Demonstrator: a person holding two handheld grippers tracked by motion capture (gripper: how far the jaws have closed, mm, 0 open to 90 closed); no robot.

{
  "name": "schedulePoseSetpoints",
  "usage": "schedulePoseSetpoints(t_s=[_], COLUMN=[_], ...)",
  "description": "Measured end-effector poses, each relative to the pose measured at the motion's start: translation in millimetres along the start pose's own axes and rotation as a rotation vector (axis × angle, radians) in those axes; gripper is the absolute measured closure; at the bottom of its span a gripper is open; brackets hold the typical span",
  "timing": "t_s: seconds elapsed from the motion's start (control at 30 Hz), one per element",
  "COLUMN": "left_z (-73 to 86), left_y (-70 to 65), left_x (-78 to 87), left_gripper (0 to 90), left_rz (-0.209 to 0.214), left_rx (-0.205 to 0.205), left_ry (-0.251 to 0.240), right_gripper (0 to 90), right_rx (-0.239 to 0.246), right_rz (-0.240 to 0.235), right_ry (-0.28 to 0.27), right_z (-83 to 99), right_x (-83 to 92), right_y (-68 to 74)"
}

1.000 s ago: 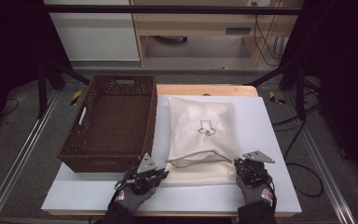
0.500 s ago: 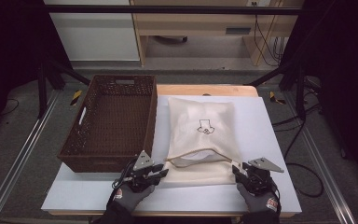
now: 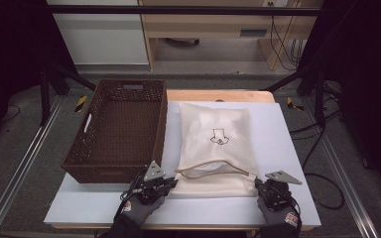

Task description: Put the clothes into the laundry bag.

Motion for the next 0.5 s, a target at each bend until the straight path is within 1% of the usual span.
schedulePoseSetpoints(t_s=[0.07,0.1,0.13,0.17,0.2,0.23,0.27,0.3,0.33,0.4,0.43,0.5], left_z=[-0.2,-0.1,0.1,0.6,0.6,0.1,-0.7,-2.4,-4.7,-8.5,-9.3,-8.3], left_y=[0.1,0.2,0.4,0.8,1.2,1.0,1.0,1.2,1.5,2.6,2.9,2.6], left_x=[0.8,0.7,0.0,-0.7,-0.7,0.0,1.2,2.9,4.7,7.6,7.6,4.1], left_gripper=[80.7,79.5,77.3,74.7,71.1,67.5,64.7,62.9,61.2,60.3,60.8,63.1], left_rz=[0.001,0.002,0.004,0.004,0.003,0.005,0.006,0.007,0.008,0.013,0.012,0.008], left_rx=[0.001,0.002,0.006,0.007,0.009,0.012,0.009,0.010,0.015,0.022,0.027,0.025], left_ry=[-0.002,-0.004,-0.004,0.000,-0.001,-0.005,-0.008,-0.019,-0.031,-0.047,-0.049,-0.039], right_gripper=[88.8,88.6,88.1,87.5,85.9,82.1,77.4,73.4,67.3,63.9,61.9,61.5], right_rx=[-0.010,-0.015,-0.034,-0.035,-0.041,-0.022,-0.008,0.001,0.003,0.016,0.008,-0.011], right_rz=[-0.012,-0.008,-0.013,-0.024,-0.024,-0.016,-0.003,0.003,0.000,-0.021,-0.028,-0.031], right_ry=[-0.018,-0.025,-0.021,-0.009,0.008,0.031,0.038,0.031,0.012,-0.040,-0.061,-0.086], right_z=[-0.1,1.4,3.9,6.7,9.4,11.5,11.5,10.3,7.1,-1.3,-5.7,-14.2], right_x=[9.2,12.4,13.0,10.7,6.9,2.3,0.7,0.8,2.4,7.5,8.9,7.7], right_y=[-6.6,-11.1,-13.9,-16.0,-15.8,-15.4,-14.5,-13.9,-12.3,-10.3,-9.5,-11.3])
Point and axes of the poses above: each handheld gripper's, and its own axes: x roughly backward along the jaws, z roughly out of its underside, y roughly to its left, the point moved 7 cm from there along -x, roughly forward along the jaws, and after that the axes turned 1 degree about y, right-handed, at the moved point
